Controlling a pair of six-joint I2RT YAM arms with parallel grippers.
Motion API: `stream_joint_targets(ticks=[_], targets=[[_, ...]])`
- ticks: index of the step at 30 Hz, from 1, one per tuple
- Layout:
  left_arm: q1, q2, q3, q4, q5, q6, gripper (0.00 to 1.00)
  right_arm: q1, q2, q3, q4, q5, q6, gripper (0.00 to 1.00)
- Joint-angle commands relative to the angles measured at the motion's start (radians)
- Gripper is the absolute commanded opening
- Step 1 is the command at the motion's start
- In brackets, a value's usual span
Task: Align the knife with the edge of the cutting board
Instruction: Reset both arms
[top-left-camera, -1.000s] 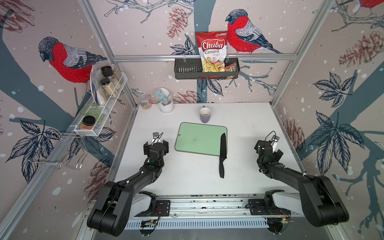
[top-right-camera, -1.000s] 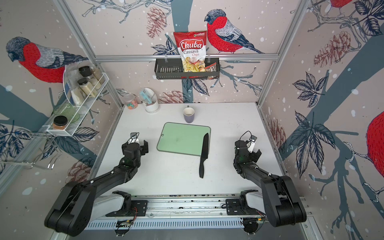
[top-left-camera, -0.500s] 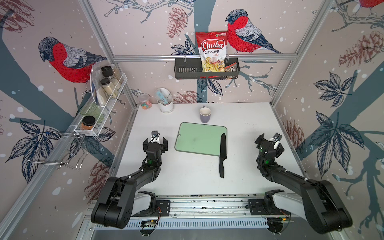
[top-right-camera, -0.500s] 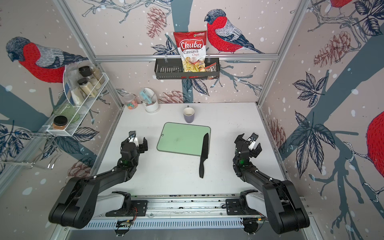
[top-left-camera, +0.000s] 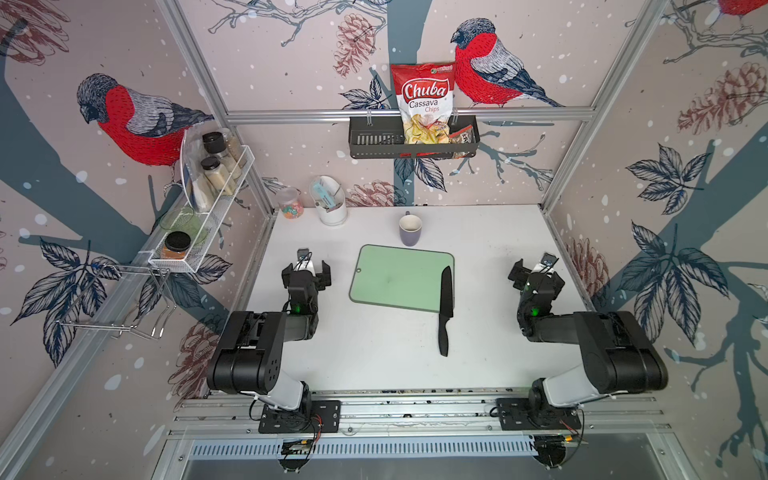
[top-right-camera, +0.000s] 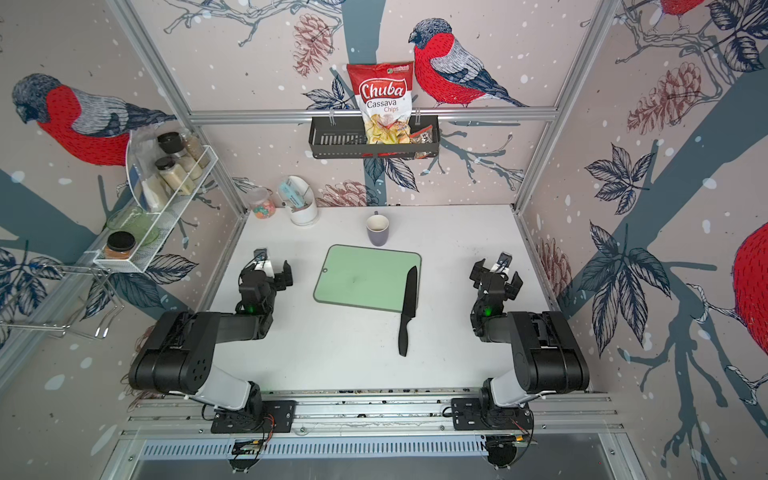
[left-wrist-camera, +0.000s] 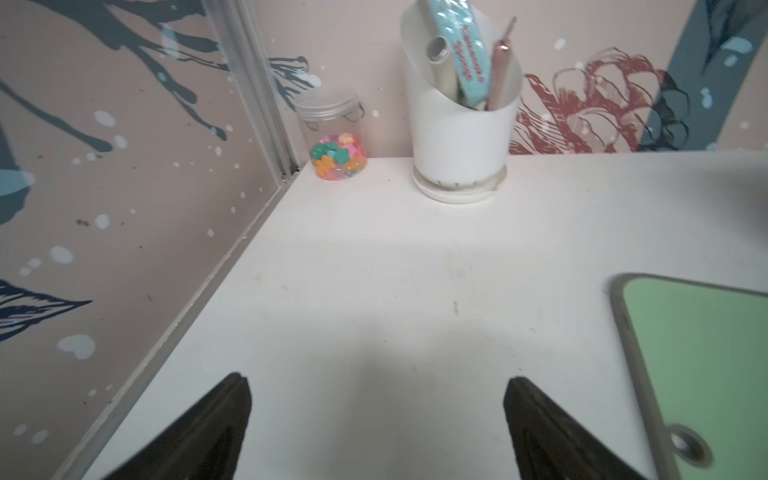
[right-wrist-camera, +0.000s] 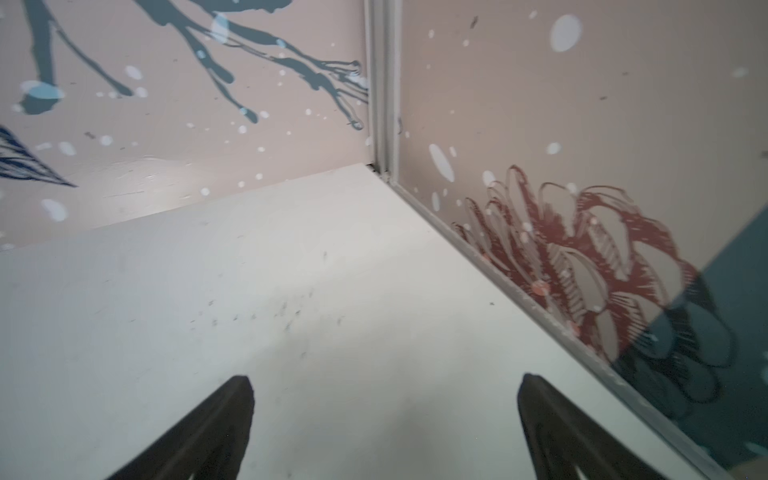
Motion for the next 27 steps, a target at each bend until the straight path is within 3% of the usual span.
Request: stream_joint_targets(ticks=[1,27], targets=[[0.012,-0.006,0.006,-0.087,0.089,-0.035,0.97,0.002,0.000,0.000,-0.065,-0.069,0.020,1.00],[0.011,0.003,0.002,-0.061,0.093,-0.034,0.97,0.012,-0.005,0.008,-0.086,-0.059,0.013,1.00]])
